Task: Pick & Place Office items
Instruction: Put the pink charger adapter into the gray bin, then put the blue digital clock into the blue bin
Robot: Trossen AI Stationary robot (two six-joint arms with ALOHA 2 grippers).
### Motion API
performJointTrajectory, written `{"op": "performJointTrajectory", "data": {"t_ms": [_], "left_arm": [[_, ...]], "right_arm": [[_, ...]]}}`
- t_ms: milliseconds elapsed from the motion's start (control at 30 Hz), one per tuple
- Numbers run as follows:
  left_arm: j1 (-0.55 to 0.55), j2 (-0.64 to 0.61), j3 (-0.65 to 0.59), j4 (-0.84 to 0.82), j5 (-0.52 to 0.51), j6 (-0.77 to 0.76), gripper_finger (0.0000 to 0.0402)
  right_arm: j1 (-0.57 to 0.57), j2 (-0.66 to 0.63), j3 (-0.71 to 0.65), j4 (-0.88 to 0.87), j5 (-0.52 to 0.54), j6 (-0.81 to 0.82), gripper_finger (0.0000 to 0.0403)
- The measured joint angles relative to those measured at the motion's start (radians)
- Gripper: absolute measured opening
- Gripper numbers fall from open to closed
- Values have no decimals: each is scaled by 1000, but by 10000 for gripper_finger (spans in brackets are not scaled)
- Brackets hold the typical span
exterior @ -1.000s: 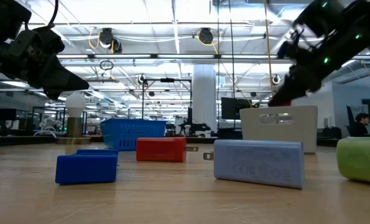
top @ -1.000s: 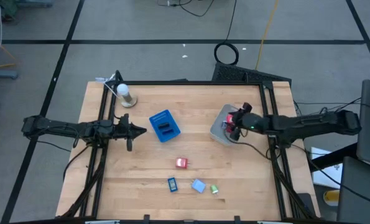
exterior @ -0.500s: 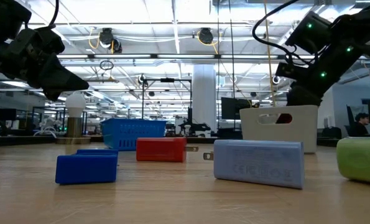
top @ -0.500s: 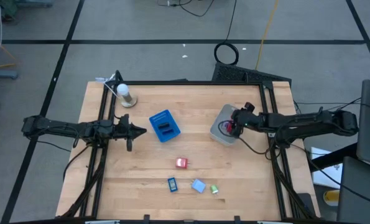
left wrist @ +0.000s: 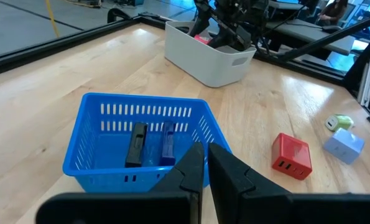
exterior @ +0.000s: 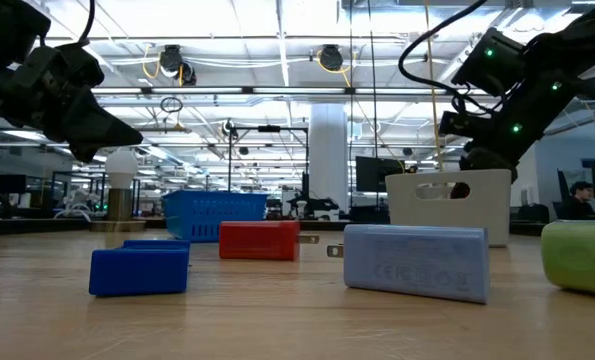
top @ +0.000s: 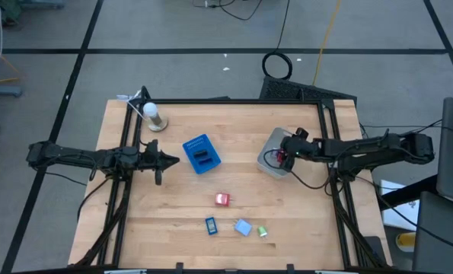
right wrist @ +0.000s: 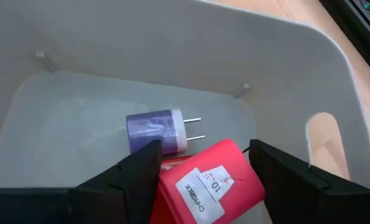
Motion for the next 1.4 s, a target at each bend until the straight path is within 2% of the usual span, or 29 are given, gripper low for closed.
{"op": "performJointTrajectory", "data": {"t_ms": [867,1067,1200,1300,1400], "left_arm": [[0,0,0,-2,0,0,21],[0,0,0,-2,0,0,21],[0,0,0,-2,0,1,21],[0,0,0,-2,0,1,21],[0,0,0,-3,4,-1,21]], "right_arm": [[29,-58,0,-9,-12,30,357],[22,-112,45,-22,-128,68,369],[7,-159,65,-33,-134,127,370],[6,-211,70,-33,-140,103,370],[11,-300,70,14,-235,76,363]]}}
